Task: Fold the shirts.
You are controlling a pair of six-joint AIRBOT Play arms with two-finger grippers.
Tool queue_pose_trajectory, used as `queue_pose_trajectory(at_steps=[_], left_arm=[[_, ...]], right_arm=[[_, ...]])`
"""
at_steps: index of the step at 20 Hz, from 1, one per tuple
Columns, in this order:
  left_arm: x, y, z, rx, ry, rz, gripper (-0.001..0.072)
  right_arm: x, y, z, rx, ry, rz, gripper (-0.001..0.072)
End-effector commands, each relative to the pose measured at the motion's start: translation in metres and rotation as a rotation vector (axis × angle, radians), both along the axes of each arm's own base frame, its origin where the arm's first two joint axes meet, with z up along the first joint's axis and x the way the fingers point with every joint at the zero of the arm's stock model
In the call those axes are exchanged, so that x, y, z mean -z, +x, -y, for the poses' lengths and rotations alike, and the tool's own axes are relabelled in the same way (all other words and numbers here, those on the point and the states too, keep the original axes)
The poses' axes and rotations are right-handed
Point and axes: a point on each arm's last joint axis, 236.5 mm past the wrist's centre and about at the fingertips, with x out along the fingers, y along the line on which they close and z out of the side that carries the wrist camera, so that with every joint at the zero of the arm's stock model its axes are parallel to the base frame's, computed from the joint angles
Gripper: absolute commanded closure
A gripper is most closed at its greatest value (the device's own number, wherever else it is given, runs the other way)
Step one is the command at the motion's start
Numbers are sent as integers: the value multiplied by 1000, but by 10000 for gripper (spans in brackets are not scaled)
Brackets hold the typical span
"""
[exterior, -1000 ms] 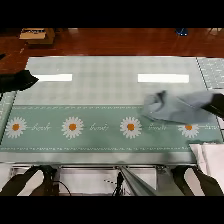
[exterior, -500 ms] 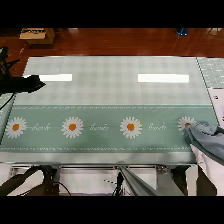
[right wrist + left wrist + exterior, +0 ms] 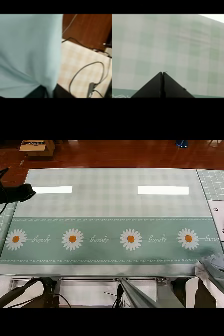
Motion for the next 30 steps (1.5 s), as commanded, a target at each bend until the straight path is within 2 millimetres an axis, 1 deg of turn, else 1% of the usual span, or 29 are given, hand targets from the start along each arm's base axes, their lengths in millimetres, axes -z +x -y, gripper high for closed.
queue_pose_trajectory(at_steps=[1, 2, 3, 4, 5, 6, 7, 8, 9, 10, 11, 12, 13, 14, 15, 16, 17, 18, 19, 20, 21, 22, 23, 25, 28, 30], left_arm=[[-11, 5, -8, 5, 28, 32, 689], [-14, 7, -9, 7, 33, 41, 689], [-18, 8, -9, 7, 36, 49, 688], [-22, 9, -9, 24, 52, 59, 688], [-27, 10, -7, 45, 60, 64, 688], [-36, 11, -2, 58, 41, 73, 688], [-50, 12, 10, 94, 5, 98, 687], [-73, 15, 33, 178, -47, 158, 603], [-101, 16, 60, 271, -119, 235, 429], [-135, 14, 89, 364, -201, 328, 341], [-164, 12, 112, 430, -267, 409, 240], [-186, 9, 133, 473, -319, 457, 215], [-194, 6, 151, 518, -315, 466, 215], [-189, 1, 167, 566, -266, 437, 214], [-169, -4, 177, 582, -194, 347, 215], [-144, -8, 179, 576, -100, 243, 211], [-119, -15, 177, 566, 3, 138, 154], [-96, -23, 171, 545, 112, 41, 86], [-80, -28, 162, 518, 218, -33, -13], [-70, -29, 154, 486, 307, -75, -13], [-64, -29, 148, 462, 377, -100, -13], [-60, -31, 146, 447, 420, -124, -13], [-56, -33, 147, 441, 420, -145, -13], [-47, -38, 151, 433, 390, -188, -13], [-42, -42, 155, 437, 366, -217, -13], [-38, -41, 155, 439, 367, -228, -13]], right_arm=[[-16, -16, 9, 21, -82, -63, 149], [-22, -18, 14, 25, -116, -78, 127], [-24, -17, 20, 16, -140, -74, 127], [-25, -8, 30, -11, -180, -43, 127], [-22, 13, 42, -62, -212, 39, 128], [-19, 48, 53, -155, -224, 167, 127], [-23, 95, 59, -296, -223, 310, 133], [-35, 149, 59, -471, -231, 453, 143], [-50, 201, 51, -605, -239, 611, 147], [-66, 254, 33, -716, -221, 786, 149], [-76, 299, 7, -806, -161, 943, 155], [-78, 341, -28, -884, -46, 1082, 156], [-72, 371, -65, -952, 90, 1155, 155], [-58, 392, -101, -1022, 226, 1162, 156], [-37, 406, -134, -1101, 338, 1107, 155], [-15, 411, -160, -1175, 416, 1021, 156], [10, 413, -181, -1246, 469, 907, 152], [31, 412, -194, -1295, 495, 799, 110], [49, 411, -204, -1338, 508, 697, 109], [61, 410, -214, -1382, 516, 627, 107], [71, 411, -224, -1422, 526, 577, 107], [77, 410, -234, -1451, 541, 551, 107], [81, 411, -243, -1472, 552, 537, 106], [81, 412, -252, -1484, 556, 544, 107], [81, 411, -255, -1476, 567, 549, 112], [81, 411, -255, -1476, 566, 550, 112]])
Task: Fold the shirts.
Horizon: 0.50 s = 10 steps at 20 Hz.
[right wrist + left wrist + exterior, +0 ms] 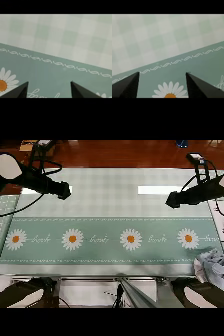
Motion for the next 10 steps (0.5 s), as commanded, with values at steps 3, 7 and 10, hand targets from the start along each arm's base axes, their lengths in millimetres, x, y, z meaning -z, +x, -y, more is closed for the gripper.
queue_pose_trajectory(at_steps=[3, 7, 10], left_arm=[[12, 1, -3, -23, 30, -35, -13], [14, 1, -3, -23, 31, -40, -13], [14, 1, -3, -23, 31, -40, -13]], right_arm=[[2, 0, -5, -12, -6, -5, 111], [2, 0, -5, -12, -6, -5, 112], [2, 0, -5, -12, -6, -5, 111]])
